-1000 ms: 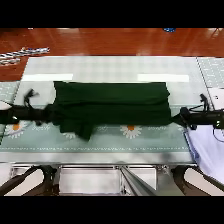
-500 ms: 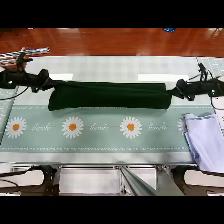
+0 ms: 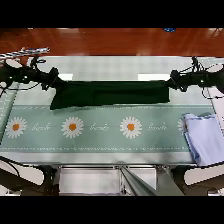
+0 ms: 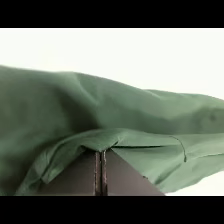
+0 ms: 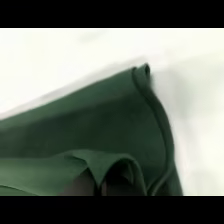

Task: Fold the shirts.

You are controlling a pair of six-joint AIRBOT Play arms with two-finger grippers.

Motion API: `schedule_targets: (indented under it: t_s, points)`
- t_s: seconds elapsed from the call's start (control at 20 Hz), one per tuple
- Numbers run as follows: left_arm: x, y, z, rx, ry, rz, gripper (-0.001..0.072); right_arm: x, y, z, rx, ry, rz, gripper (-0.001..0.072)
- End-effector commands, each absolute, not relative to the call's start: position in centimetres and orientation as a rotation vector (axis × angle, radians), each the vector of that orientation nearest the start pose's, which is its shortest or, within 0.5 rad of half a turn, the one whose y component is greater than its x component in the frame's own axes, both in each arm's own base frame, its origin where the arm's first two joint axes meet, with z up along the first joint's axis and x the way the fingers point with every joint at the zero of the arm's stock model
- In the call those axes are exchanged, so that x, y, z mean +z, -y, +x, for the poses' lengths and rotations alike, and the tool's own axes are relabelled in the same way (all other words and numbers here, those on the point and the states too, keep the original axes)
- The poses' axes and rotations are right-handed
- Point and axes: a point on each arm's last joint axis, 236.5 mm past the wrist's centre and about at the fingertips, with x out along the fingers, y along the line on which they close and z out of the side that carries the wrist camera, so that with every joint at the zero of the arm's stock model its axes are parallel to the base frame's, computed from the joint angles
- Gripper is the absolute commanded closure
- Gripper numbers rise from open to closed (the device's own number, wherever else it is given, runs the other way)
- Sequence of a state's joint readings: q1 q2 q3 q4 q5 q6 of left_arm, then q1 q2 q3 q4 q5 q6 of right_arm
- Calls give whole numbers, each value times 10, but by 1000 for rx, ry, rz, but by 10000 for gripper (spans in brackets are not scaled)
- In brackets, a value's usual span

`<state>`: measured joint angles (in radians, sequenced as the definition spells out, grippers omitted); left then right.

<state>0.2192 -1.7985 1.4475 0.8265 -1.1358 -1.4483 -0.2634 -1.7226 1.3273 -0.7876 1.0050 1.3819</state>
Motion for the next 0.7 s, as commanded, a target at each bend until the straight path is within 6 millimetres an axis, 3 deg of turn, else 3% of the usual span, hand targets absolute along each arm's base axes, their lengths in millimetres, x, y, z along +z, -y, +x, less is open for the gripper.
schedule_targets:
  t_s: [0.0, 0.05, 0.1, 0.15, 0.2, 0.3, 0.4, 0.45, 0.55, 0.65]
  points:
    - [-79, 39, 494, -209, -1314, -802, 691, -68, -11, 506, 134, -1132, 849, 678]
    - [-81, 40, 494, -215, -1313, -792, 630, -69, -9, 510, 126, -1117, 856, 541]
    - [-81, 41, 494, -218, -1317, -792, 379, -68, -7, 513, 123, -1103, 849, 297]
    - [-77, 41, 489, -238, -1336, -782, 203, -63, -8, 514, 142, -1098, 839, 298]
    - [-68, 36, 486, -248, -1357, -780, 199, -54, -6, 514, 167, -1106, 836, 298]
    - [-45, 1, 475, -186, -1418, -773, 200, -21, 10, 509, 219, -1107, 832, 298]
    - [-23, -72, 455, 42, -1432, -655, 200, 13, 48, 498, 198, -1072, 808, 299]
    - [-2, -110, 447, 168, -1378, -572, 200, 25, 75, 488, 147, -1051, 790, 299]
    - [55, -155, 444, 309, -1182, -441, 200, 29, 118, 468, 13, -1019, 812, 299]
    - [107, -153, 445, 314, -969, -411, 200, 5, 129, 449, -45, -1042, 857, 299]
